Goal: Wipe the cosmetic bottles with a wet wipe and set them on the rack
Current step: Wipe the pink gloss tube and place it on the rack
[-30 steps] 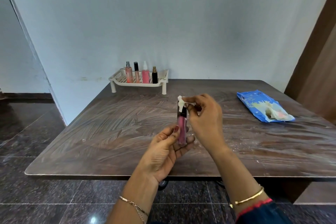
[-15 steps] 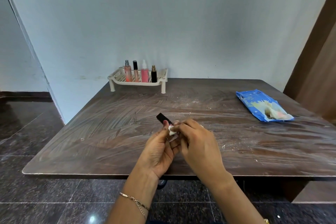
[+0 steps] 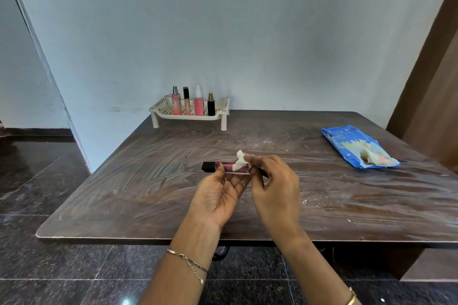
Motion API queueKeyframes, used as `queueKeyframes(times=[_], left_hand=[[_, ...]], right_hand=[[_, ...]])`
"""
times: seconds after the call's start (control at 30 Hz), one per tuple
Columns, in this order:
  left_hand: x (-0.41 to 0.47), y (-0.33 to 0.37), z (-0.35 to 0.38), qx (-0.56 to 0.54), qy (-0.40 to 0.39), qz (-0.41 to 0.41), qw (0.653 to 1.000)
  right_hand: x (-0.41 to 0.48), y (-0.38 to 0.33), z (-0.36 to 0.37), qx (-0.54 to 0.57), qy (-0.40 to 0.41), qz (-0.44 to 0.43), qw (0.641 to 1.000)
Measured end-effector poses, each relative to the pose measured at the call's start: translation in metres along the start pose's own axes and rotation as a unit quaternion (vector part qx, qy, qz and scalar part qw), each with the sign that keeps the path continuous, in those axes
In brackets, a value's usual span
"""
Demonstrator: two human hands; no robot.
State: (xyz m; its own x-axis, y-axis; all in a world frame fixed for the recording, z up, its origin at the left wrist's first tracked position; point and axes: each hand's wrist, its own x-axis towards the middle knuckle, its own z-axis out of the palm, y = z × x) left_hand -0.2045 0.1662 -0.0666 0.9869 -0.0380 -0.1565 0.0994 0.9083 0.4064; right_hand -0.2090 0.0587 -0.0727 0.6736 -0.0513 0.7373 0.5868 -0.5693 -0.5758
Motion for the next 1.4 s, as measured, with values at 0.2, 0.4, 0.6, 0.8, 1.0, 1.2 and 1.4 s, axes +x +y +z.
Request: queueKeyframes(times=[0.2, 0.4, 0.6, 0.8, 1.0, 1.2, 1.4], left_hand=[[-0.001, -0.002, 0.002, 0.003, 0.008, 0.057, 0.998], [0.006, -0.003, 0.001, 0.083, 0.002, 0.15, 0.985], [0.004, 0.0, 0.001, 0.114, -0.027, 0.177, 0.977], [0.013, 0.019, 0.007, 0.123, -0.025, 0.202, 0.971], [0.032, 0.058, 0.011, 0.201, -0.003, 0.23, 0.952], [0.053, 0.11, -0.004, 0.245, 0.074, 0.226, 0.94], [0.08, 0.16, -0.012, 0.293, 0.124, 0.246, 0.916]], right_hand=[[-0.004, -0.003, 0.005, 0.053, -0.028, 0.092, 0.994], [0.009, -0.005, 0.008, 0.334, -0.026, 0.311, 0.89], [0.015, -0.007, 0.011, 0.386, -0.006, 0.35, 0.853], [0.018, -0.009, 0.017, 0.414, -0.079, 0.357, 0.833], [0.043, -0.02, 0.04, 0.453, -0.11, 0.388, 0.795], [0.076, -0.022, 0.079, 0.457, -0.134, 0.424, 0.77], [0.1, -0.017, 0.123, 0.473, -0.124, 0.486, 0.724]])
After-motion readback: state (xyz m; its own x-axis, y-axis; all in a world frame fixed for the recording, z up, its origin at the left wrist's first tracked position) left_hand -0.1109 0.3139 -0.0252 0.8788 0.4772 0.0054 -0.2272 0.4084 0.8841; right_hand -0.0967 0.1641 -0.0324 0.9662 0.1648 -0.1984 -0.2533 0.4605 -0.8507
